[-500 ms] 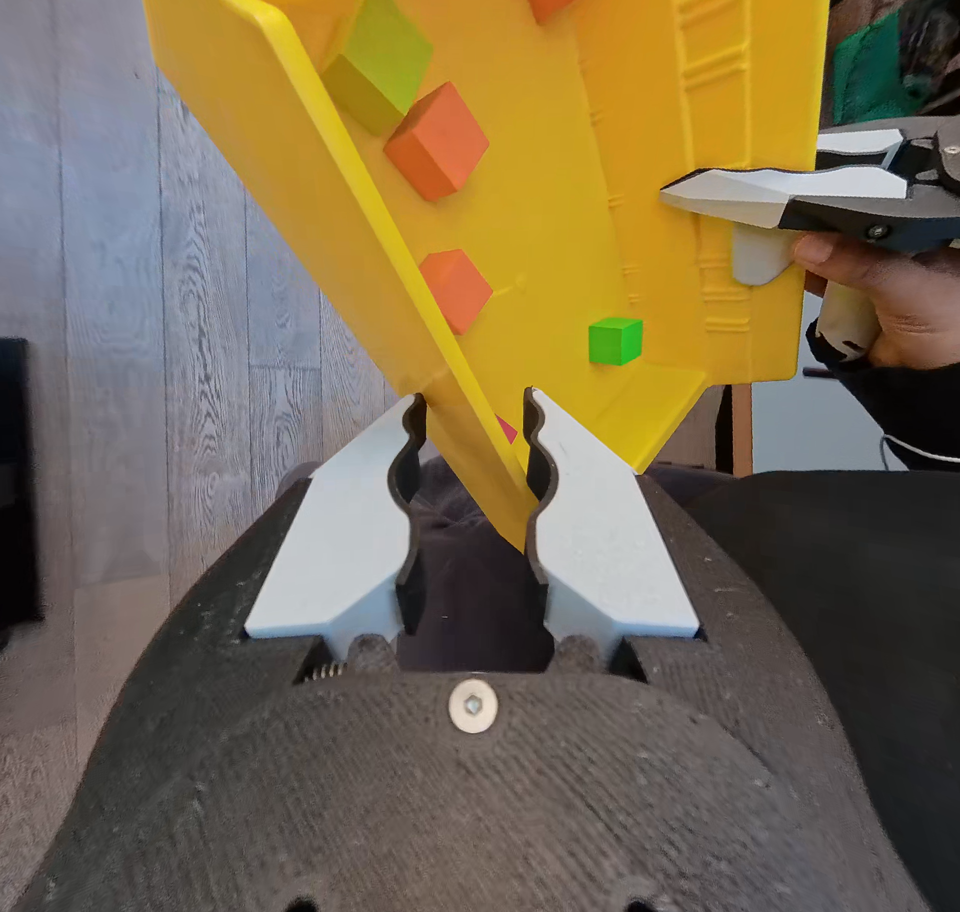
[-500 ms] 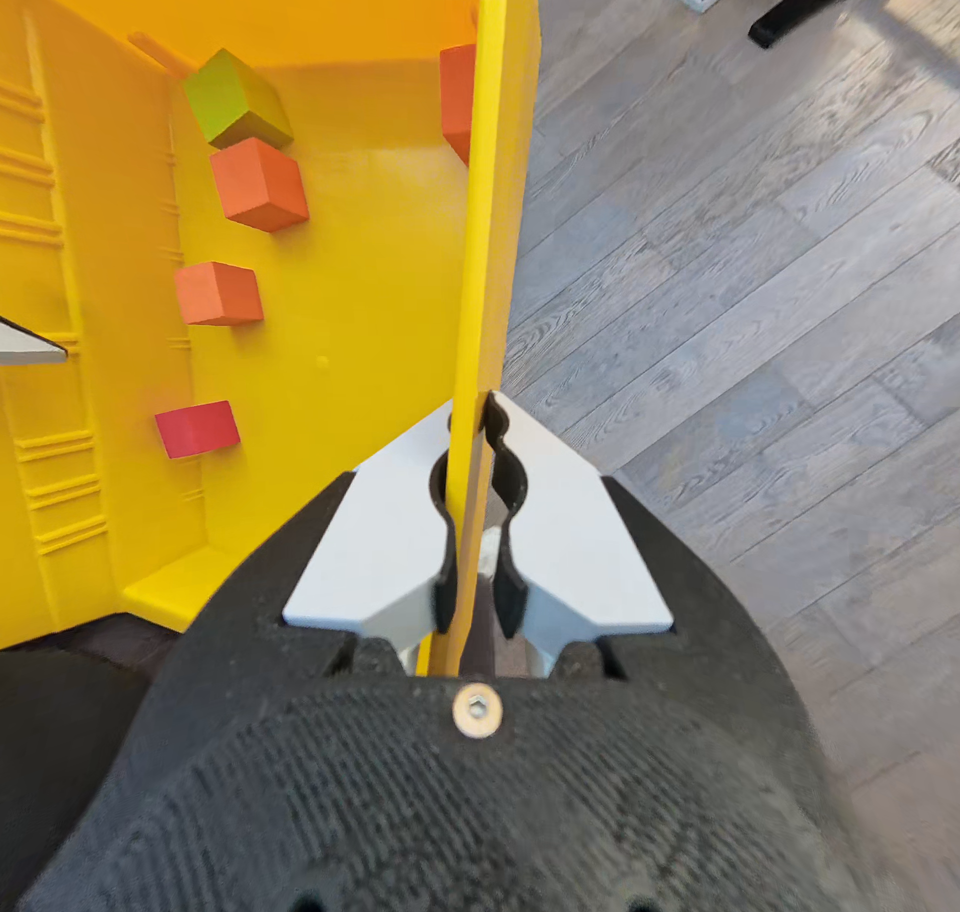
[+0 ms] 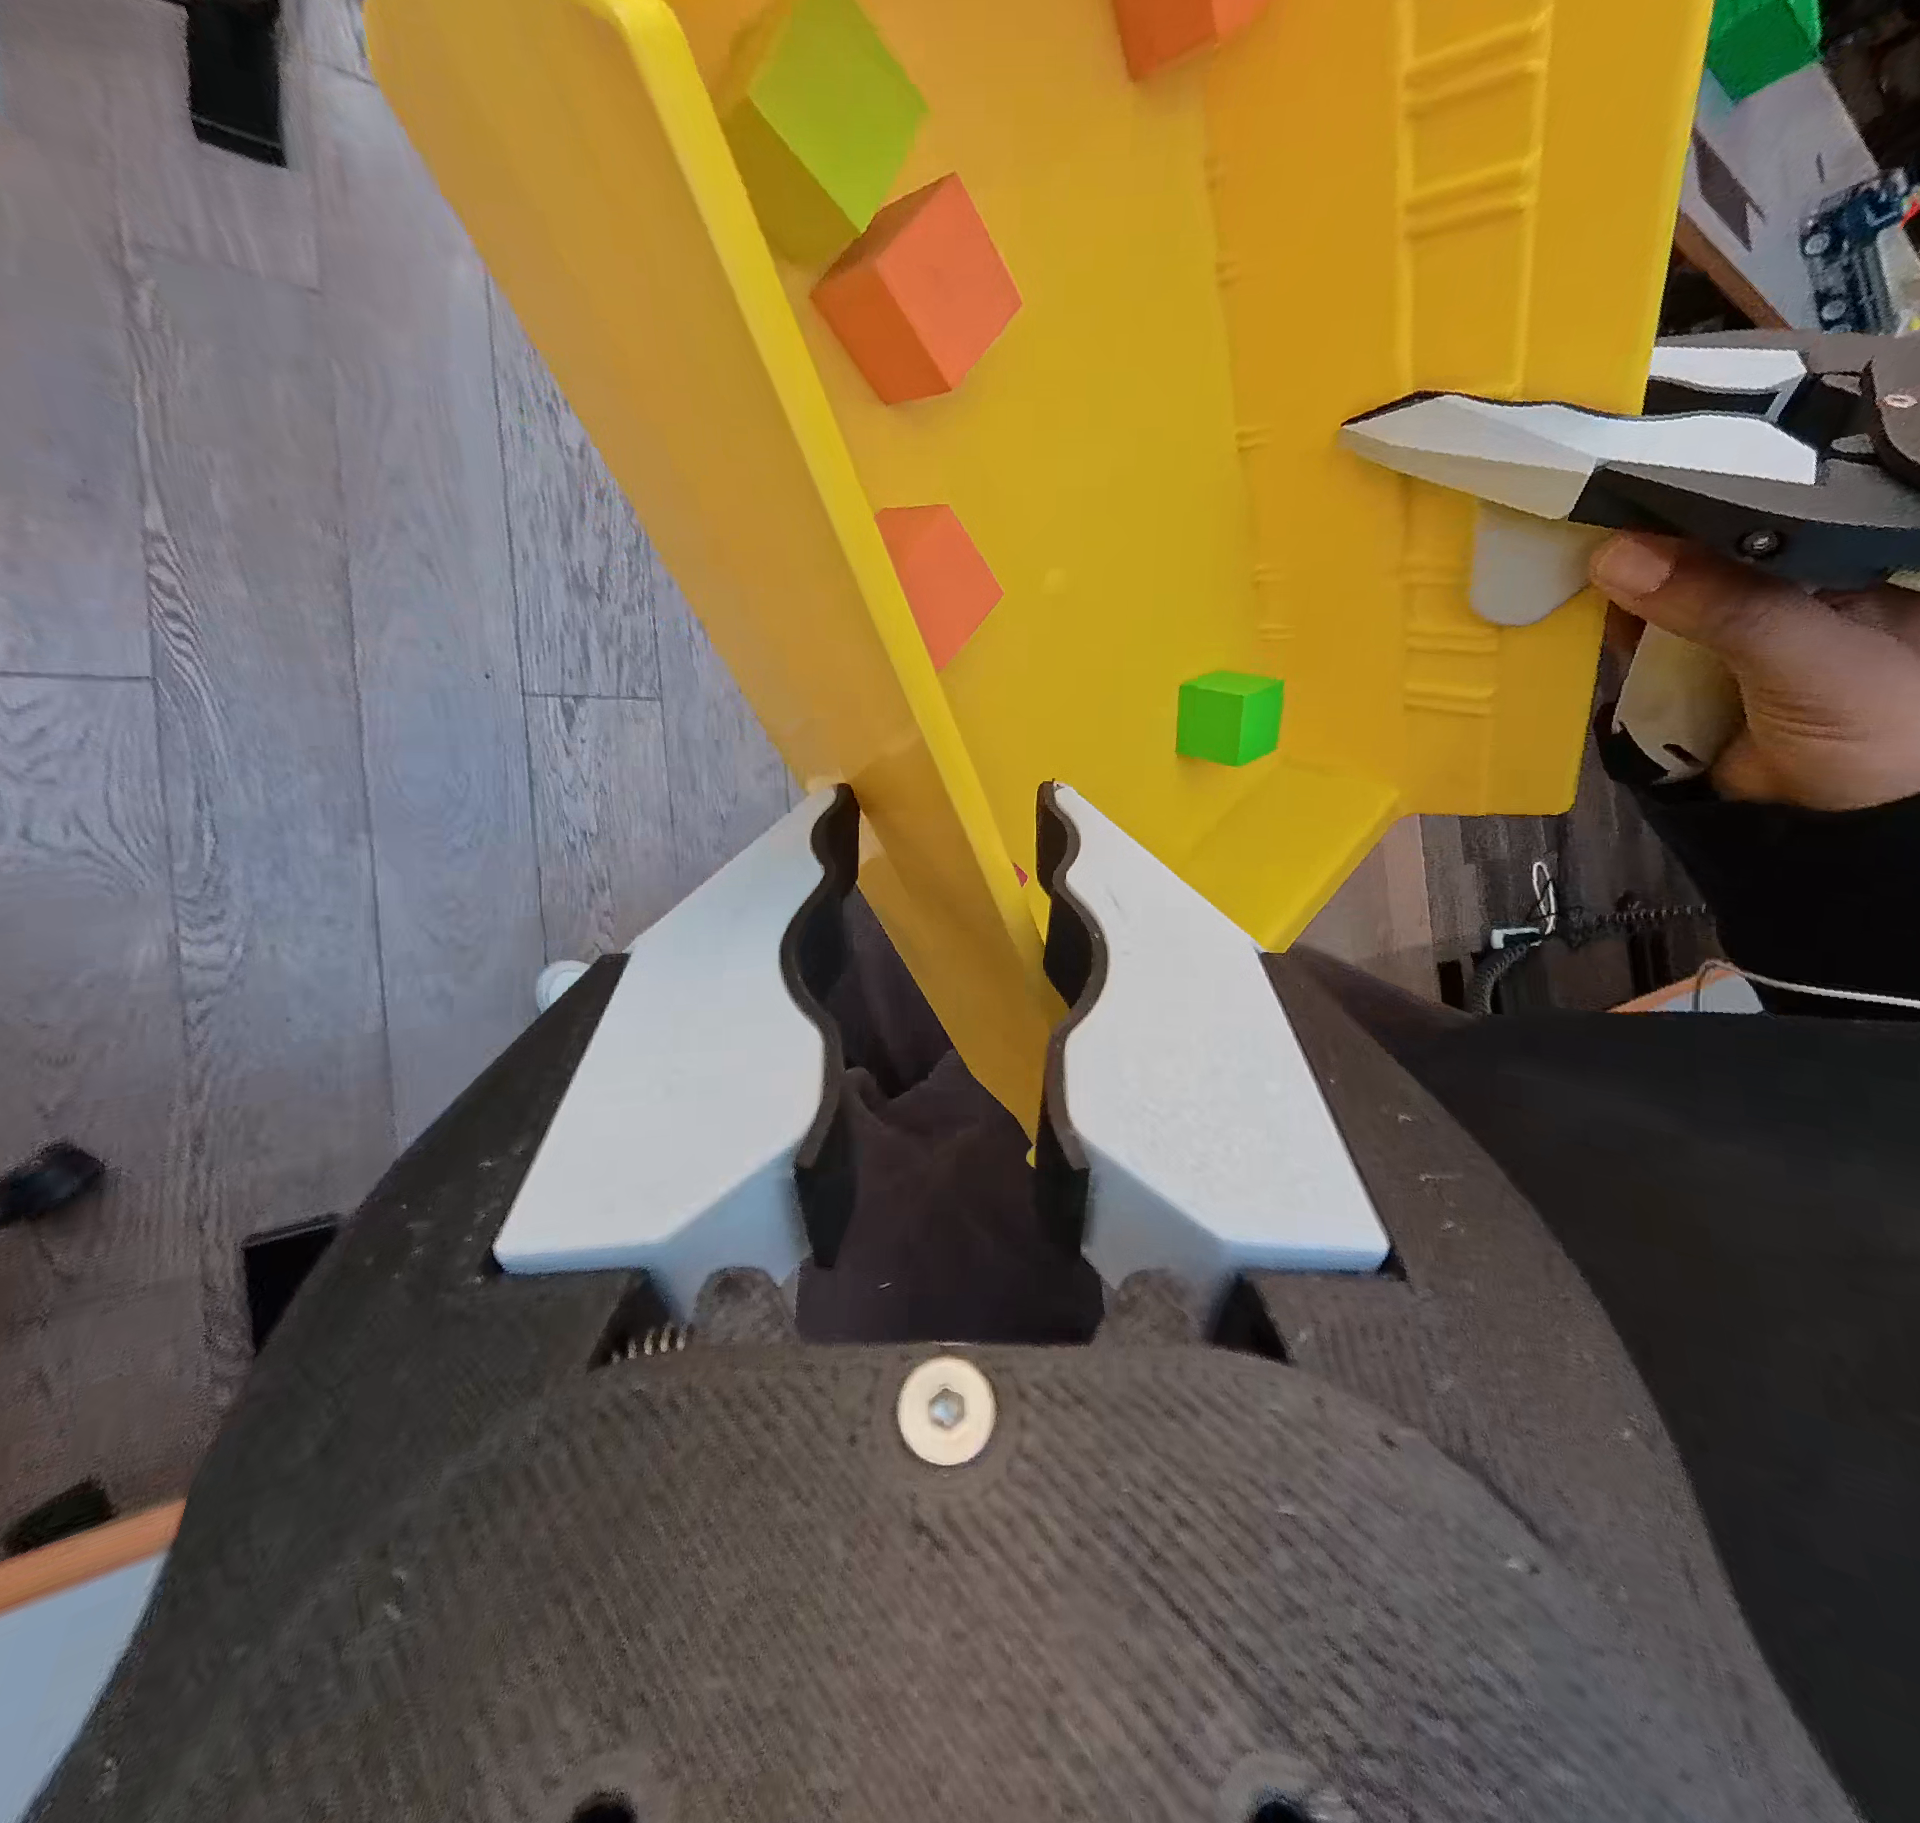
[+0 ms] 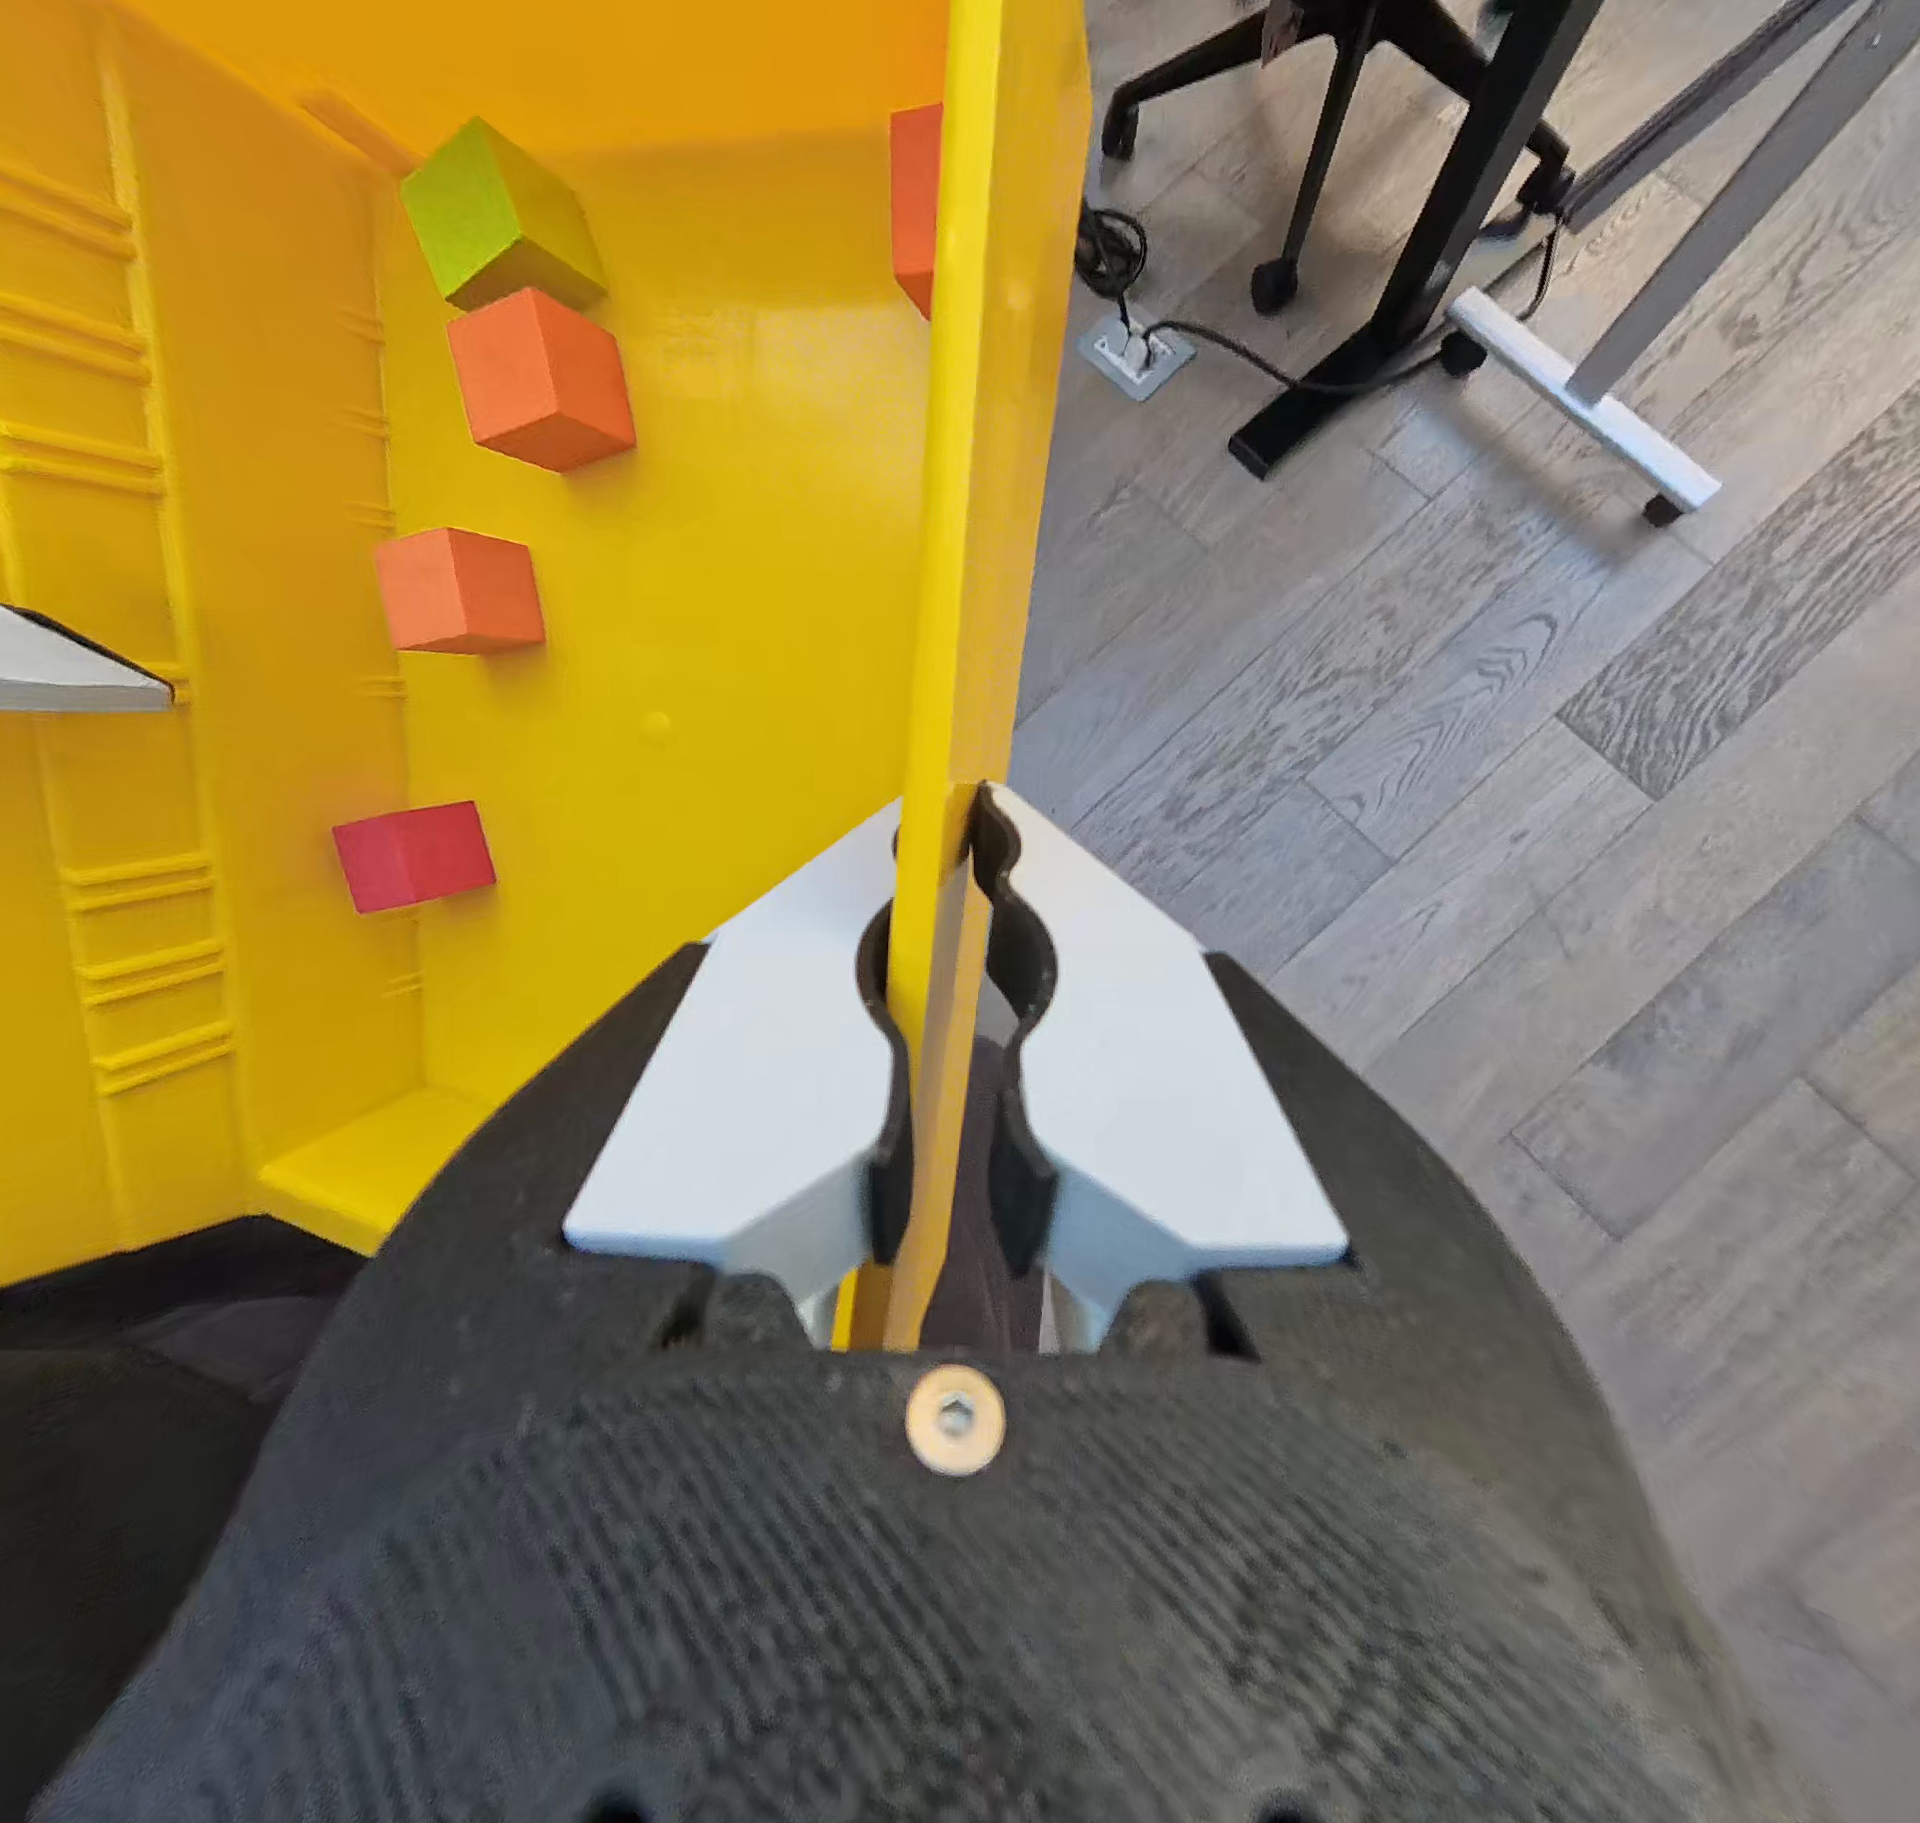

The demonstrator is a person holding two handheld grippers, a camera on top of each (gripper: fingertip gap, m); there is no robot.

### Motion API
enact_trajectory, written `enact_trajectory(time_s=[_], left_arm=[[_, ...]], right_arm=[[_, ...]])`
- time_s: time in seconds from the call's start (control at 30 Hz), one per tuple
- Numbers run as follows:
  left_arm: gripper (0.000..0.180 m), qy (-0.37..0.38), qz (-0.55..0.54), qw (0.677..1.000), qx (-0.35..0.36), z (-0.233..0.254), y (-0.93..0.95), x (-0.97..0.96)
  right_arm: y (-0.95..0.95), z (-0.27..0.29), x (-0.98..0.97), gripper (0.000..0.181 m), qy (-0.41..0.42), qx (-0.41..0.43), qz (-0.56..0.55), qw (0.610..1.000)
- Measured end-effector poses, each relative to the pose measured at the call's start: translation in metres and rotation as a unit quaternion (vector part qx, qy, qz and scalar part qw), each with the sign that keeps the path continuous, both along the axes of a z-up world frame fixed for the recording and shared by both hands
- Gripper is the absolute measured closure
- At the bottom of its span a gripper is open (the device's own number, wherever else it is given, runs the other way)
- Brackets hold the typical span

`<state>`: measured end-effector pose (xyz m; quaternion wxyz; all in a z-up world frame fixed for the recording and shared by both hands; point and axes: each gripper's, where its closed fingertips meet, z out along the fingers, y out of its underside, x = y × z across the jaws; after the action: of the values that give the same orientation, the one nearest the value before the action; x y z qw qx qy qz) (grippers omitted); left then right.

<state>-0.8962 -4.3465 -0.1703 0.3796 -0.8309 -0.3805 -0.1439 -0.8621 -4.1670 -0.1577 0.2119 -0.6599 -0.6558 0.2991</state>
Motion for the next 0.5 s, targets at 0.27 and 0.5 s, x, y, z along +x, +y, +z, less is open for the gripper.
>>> enact_trajectory(time_s=[0.27,0.5], left_arm=[[0.151,0.042,0.057,0.997,-0.032,-0.003,0.015,-0.274],[0.15,0.02,0.224,0.973,-0.048,-0.009,-0.008,-0.495]], right_arm=[[0.023,-0.009,-0.302,0.177,0.032,-0.024,0.056,0.998],[-0.007,-0.026,-0.574,0.176,-0.006,-0.06,0.206,0.977]])
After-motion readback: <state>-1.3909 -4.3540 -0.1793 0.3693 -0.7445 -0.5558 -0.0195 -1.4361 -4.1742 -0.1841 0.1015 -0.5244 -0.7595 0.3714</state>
